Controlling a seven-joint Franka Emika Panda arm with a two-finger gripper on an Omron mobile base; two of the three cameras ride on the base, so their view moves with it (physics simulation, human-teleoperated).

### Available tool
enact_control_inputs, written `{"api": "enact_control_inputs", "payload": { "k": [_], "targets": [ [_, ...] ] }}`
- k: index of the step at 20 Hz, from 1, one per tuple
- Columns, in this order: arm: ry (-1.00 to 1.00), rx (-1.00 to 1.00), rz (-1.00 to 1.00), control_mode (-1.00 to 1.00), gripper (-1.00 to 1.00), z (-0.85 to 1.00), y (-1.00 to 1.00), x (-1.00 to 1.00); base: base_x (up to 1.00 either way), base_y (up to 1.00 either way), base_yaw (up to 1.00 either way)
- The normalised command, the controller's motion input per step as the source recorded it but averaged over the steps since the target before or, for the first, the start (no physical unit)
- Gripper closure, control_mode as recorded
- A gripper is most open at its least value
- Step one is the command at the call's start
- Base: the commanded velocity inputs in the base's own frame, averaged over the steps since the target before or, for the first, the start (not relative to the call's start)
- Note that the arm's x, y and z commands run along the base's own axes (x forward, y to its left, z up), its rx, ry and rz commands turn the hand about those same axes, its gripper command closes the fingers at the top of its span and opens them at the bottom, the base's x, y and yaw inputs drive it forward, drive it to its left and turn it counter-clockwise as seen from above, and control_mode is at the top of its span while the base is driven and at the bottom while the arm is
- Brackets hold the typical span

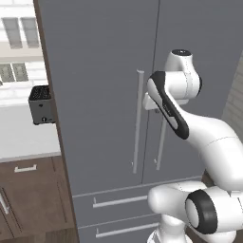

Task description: Take the strawberry from the fridge and place it on top of the pancake, located on the dining counter.

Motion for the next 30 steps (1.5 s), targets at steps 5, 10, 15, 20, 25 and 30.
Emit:
{"api": "enact_control_inputs", "payload": {
  "k": [5,10,15,20,25,30],
  "targets": [
    [0.0,0.0,0.0,1.0,-1.0,0.0,0.0,0.0,-0.25,0.01,0.0],
    [0.0,0.0,0.0,1.0,-1.0,0.0,0.0,0.0,-0.71,0.0,-0.02],
    [0.0,0.0,0.0,1.0,-1.0,0.0,0.0,0.0,-0.44,0.08,-0.01],
    [0.0,0.0,0.0,1.0,-1.0,0.0,0.0,0.0,-0.07,0.21,0.0],
    [0.0,0.0,0.0,1.0,-1.0,0.0,0.0,0.0,-0.25,0.01,0.0],
    [0.0,0.0,0.0,1.0,-1.0,0.0,0.0,0.0,-0.29,0.05,0.0]
  ]
}}
